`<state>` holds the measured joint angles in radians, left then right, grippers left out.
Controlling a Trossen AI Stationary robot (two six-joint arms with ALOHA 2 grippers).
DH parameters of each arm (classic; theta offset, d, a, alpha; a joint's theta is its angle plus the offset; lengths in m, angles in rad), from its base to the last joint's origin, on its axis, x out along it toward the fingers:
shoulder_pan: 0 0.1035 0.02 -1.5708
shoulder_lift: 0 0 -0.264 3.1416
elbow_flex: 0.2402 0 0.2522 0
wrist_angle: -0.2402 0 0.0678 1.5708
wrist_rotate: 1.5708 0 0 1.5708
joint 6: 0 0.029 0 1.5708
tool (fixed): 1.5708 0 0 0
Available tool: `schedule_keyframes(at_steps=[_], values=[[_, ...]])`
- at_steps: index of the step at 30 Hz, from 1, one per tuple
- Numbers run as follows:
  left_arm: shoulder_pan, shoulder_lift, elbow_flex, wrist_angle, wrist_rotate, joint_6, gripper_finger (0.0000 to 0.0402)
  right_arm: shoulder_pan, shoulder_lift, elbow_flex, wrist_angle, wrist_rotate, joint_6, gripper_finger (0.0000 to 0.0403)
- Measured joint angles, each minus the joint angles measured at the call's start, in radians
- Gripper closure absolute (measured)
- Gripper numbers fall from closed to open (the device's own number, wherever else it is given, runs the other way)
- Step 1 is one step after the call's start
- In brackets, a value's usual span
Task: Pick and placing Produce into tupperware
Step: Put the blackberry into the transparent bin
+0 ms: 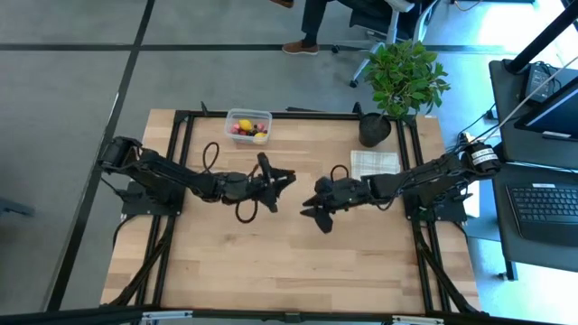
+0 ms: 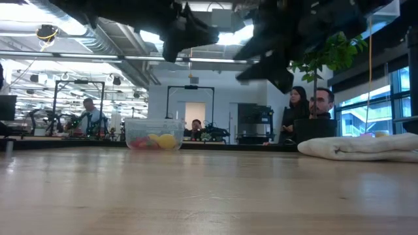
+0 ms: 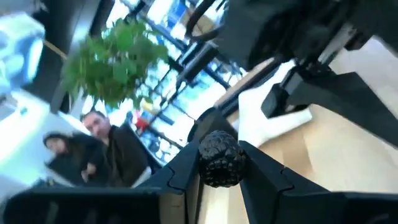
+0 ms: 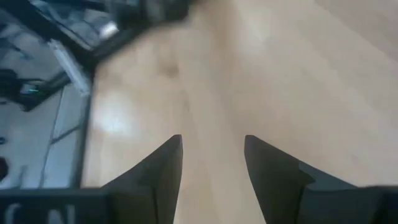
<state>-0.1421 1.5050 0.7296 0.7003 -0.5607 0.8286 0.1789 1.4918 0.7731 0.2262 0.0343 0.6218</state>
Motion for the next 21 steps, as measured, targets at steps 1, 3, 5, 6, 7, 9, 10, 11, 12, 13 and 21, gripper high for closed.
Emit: schedule_keyframes(at_steps=[1, 3, 5, 6, 7, 9, 10, 11, 12, 13, 21], values=[[0.01, -0.014, 0.0, -0.026, -0.002, -0.022, 0.0313, -0.002, 0.0, 0.0, -0.025, 0.009, 0.005, 0.0227], [0.045, -0.048, 0.0, -0.074, -0.009, -0.075, 0.0305, 0.001, 0.0, 0.0, -0.041, 0.01, 0.006, 0.0227], [0.084, -0.079, 0.0, -0.147, -0.022, -0.135, 0.0303, 0.003, 0.0, 0.0, -0.042, 0.004, 0.003, 0.0227], [0.106, -0.097, 0.0, -0.196, -0.029, -0.164, 0.0306, 0.002, 0.0, 0.0, -0.043, 0.005, 0.002, 0.0227], [0.129, -0.116, 0.0, -0.248, -0.031, -0.191, 0.031, 0.0, 0.0, 0.0, -0.042, 0.008, 0.0, 0.0227], [0.188, -0.152, 0.0, -0.34, -0.031, -0.256, 0.0319, -0.001, 0.0, 0.0, -0.043, 0.014, -0.007, 0.0227], [0.222, -0.168, 0.0, -0.391, -0.032, -0.291, 0.0319, -0.001, 0.0, 0.0, -0.044, 0.014, -0.017, 0.0226], [0.256, -0.181, 0.0, -0.442, -0.032, -0.325, 0.0319, 0.0, 0.0, 0.0, -0.045, 0.013, -0.022, 0.0226], [0.292, -0.194, 0.0, -0.489, -0.031, -0.361, 0.0319, 0.001, 0.0, 0.0, -0.046, 0.013, -0.024, 0.0226], [0.328, -0.205, 0.0, -0.533, -0.031, -0.397, 0.0319, 0.001, 0.0, 0.0, -0.046, 0.012, -0.024, 0.0226], [0.622, -0.206, 0.0, -0.714, 0.152, -0.657, 0.0305, -0.007, 0.0, 0.0, -0.047, 0.014, -0.028, 0.0226]])
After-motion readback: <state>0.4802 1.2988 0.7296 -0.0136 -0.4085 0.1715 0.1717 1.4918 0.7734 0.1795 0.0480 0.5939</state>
